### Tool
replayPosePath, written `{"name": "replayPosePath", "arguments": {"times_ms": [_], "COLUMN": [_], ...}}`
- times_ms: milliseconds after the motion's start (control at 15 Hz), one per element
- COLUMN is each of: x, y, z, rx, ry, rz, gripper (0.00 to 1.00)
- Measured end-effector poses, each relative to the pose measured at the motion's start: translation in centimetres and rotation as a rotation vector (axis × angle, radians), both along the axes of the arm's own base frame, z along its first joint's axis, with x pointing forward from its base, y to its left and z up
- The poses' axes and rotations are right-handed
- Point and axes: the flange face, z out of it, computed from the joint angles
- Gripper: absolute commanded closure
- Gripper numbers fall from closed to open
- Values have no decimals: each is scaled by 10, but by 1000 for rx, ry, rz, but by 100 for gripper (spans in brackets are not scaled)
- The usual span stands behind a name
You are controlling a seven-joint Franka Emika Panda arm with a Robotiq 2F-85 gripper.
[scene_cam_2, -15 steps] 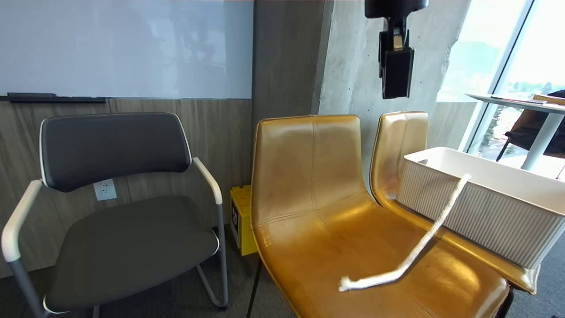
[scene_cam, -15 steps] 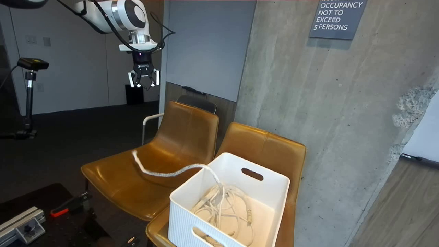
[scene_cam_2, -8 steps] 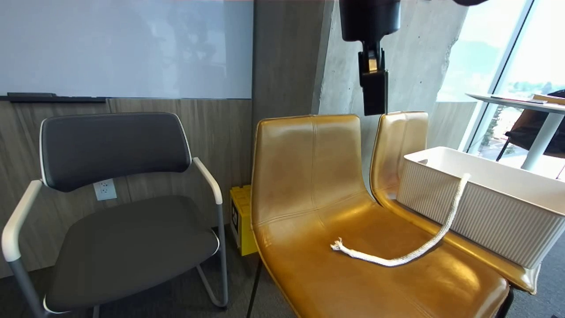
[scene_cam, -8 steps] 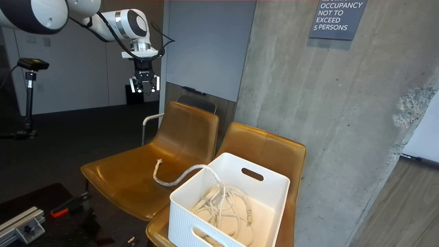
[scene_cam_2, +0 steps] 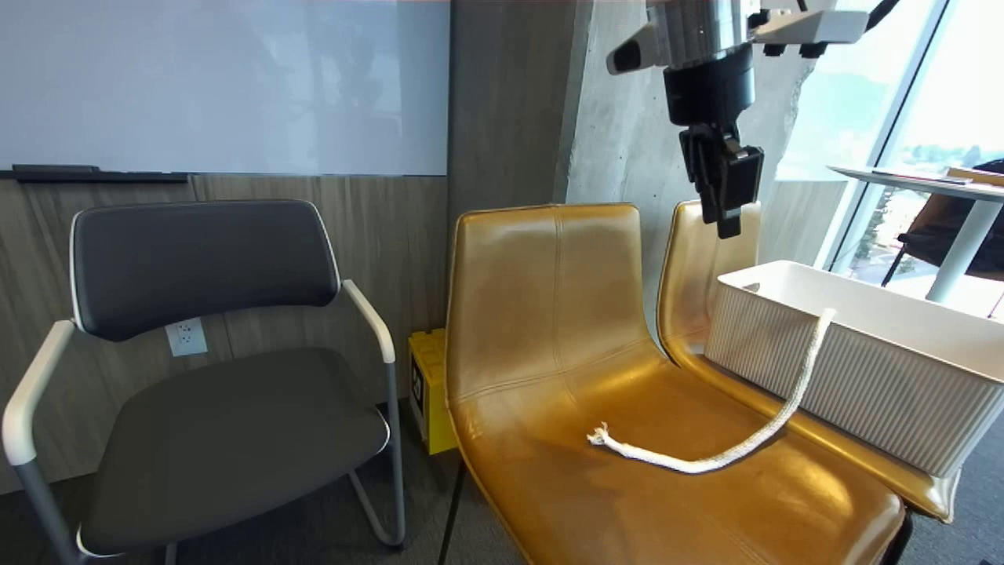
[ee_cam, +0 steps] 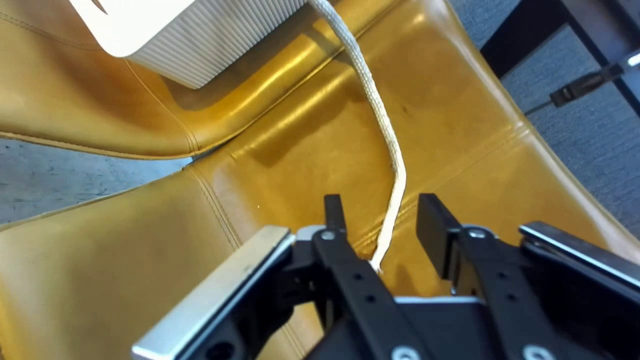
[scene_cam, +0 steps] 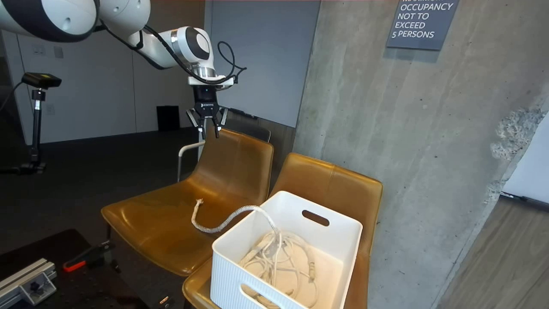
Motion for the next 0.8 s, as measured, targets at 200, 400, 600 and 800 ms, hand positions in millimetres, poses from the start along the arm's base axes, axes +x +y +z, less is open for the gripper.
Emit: {"name": "replayPosePath", "arguments": {"times_ms": [200,400,600,800], "x": [-6,-22,-43,-67], "y": [-37,-70,-100,-134], "z": [-30,-72,-117,-156], "rx": [-69,-155,-250,-326], "ry": [85,159,211,255], "rz": [83,152,216,271], "gripper": [3,0,0,0]}}
